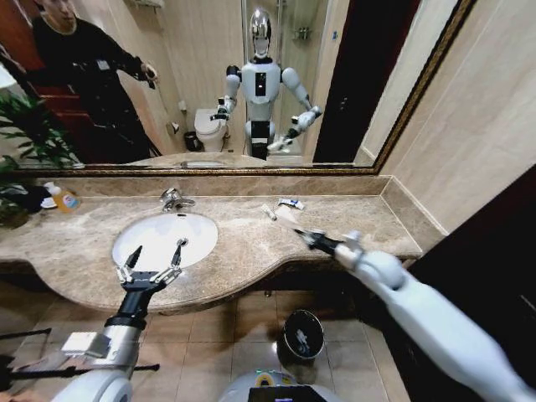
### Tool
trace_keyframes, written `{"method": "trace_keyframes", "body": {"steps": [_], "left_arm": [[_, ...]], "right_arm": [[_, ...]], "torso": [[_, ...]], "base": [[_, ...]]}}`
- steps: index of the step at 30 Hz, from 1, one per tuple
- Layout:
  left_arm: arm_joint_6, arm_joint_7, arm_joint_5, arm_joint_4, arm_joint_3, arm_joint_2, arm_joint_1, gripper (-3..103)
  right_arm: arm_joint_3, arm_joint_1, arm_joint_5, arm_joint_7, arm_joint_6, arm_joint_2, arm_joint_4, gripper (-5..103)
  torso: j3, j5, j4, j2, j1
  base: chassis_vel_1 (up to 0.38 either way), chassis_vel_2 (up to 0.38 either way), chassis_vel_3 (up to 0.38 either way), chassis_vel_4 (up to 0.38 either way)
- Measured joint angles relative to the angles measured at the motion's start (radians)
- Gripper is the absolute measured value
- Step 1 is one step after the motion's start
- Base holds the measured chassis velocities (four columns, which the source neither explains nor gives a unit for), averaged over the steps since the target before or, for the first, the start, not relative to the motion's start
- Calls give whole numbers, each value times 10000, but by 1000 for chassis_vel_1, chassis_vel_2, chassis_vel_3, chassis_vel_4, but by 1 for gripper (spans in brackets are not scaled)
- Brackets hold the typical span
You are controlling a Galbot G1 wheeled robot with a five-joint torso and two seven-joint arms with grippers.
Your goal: Pick up the trash from the sink and place it in the trash bin.
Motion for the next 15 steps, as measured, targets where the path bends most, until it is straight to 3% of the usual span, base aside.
{"method": "trace_keyframes", "body": {"steps": [1,2,4,5,6,8,9,10,11,13,15], "left_arm": [[1,0,0,0,0,0,0,100],[1,0,0,0,0,0,0,100],[0,-1,0,0,0,0,0,100],[0,0,0,0,0,0,0,100],[0,0,0,0,0,0,0,100],[0,-1,0,0,0,0,0,100],[0,-1,0,0,0,0,0,100],[0,0,0,0,0,0,0,100],[0,0,0,0,0,0,0,100],[0,-1,0,1,0,0,0,100],[0,-1,0,0,0,0,0,100]], "right_arm": [[258,-226,-7,-634,187,-191,-247,0],[258,-226,-7,-634,187,-191,-247,0],[431,-307,-205,-2507,640,-349,-1075,0],[377,-254,-295,-3016,751,-323,-1345,0],[377,-254,-295,-3016,751,-323,-1345,0],[25,62,-837,-4879,1521,47,-2494,0],[25,62,-837,-4879,1521,47,-2494,0],[-61,156,-1367,-5956,1774,269,-3103,0],[-61,156,-1367,-5956,1774,269,-3103,0],[-42,266,-2713,-7901,2252,818,-4290,0],[-39,279,-3158,-8277,2423,1023,-4677,0]], "torso": [[0,-2,2,0,-1],[0,-2,2,0,-1],[1,5,8,-1,1],[2,4,7,-1,2],[2,4,7,-1,2],[2,7,10,-1,2],[2,7,10,-1,2],[3,7,10,-2,3],[3,7,10,-2,3],[2,-2,6,-2,3],[2,2,6,-2,3]], "base": [[0,0,0,0],[0,0,0,0],[0,0,0,0],[0,0,0,0],[0,0,0,0],[0,0,0,0],[0,0,0,0],[0,0,0,0],[0,0,0,0],[0,0,0,0],[0,0,0,0]]}}
